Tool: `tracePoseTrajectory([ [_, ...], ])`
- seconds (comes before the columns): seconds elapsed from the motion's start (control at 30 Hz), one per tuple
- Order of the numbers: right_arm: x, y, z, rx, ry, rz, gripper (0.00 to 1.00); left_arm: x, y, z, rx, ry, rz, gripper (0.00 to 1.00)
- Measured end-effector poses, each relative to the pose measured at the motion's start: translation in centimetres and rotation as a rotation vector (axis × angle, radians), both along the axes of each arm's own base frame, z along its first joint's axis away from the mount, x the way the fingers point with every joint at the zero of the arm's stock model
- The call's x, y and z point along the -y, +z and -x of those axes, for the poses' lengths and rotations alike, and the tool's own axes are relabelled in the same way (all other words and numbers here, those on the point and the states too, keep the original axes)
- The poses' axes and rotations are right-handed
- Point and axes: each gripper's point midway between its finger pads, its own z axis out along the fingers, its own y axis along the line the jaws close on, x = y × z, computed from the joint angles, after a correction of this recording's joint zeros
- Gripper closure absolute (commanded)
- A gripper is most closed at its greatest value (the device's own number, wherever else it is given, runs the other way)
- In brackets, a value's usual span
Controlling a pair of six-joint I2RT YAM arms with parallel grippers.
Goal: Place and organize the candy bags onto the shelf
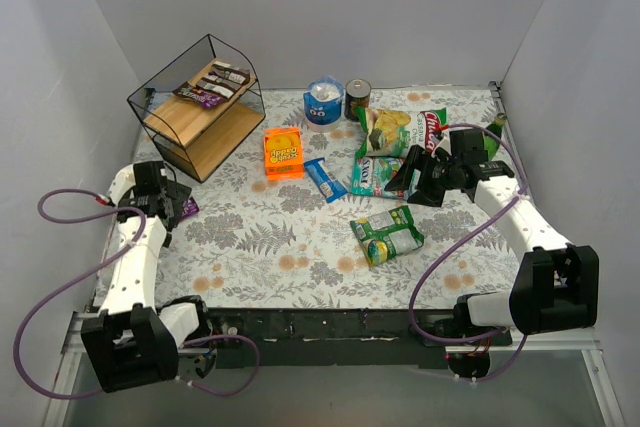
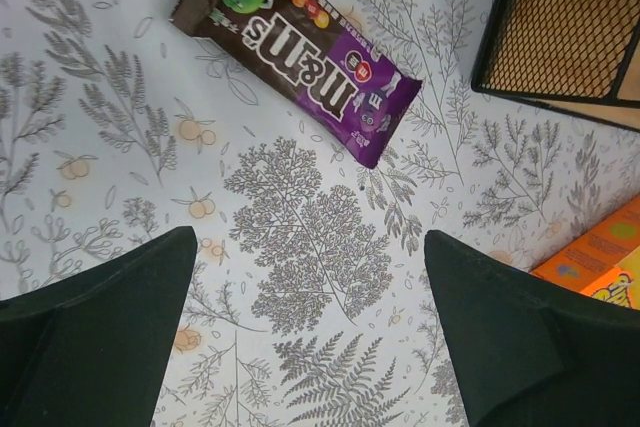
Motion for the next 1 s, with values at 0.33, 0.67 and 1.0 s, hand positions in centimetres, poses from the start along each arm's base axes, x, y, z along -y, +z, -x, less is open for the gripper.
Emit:
tracePoseTrajectory([
  [0.33,0.0,0.1,0.0,0.002,-0.002,-0.002,0.13,0.0,-4.1,-3.5,-0.061,-0.188,-0.043,0.02],
  [0.67,0.0,0.1,0.0,-0.010,-0.013,-0.007,0.14,-2.5,-4.7,-5.5,-0.074,-0.199,-0.183,0.02],
  [1.0,-0.1,0.3,-0.1,-0.023,-0.032,-0.016,0.14,-4.4,-9.2,-5.8,-0.236,-0.149,-0.166,0.02],
])
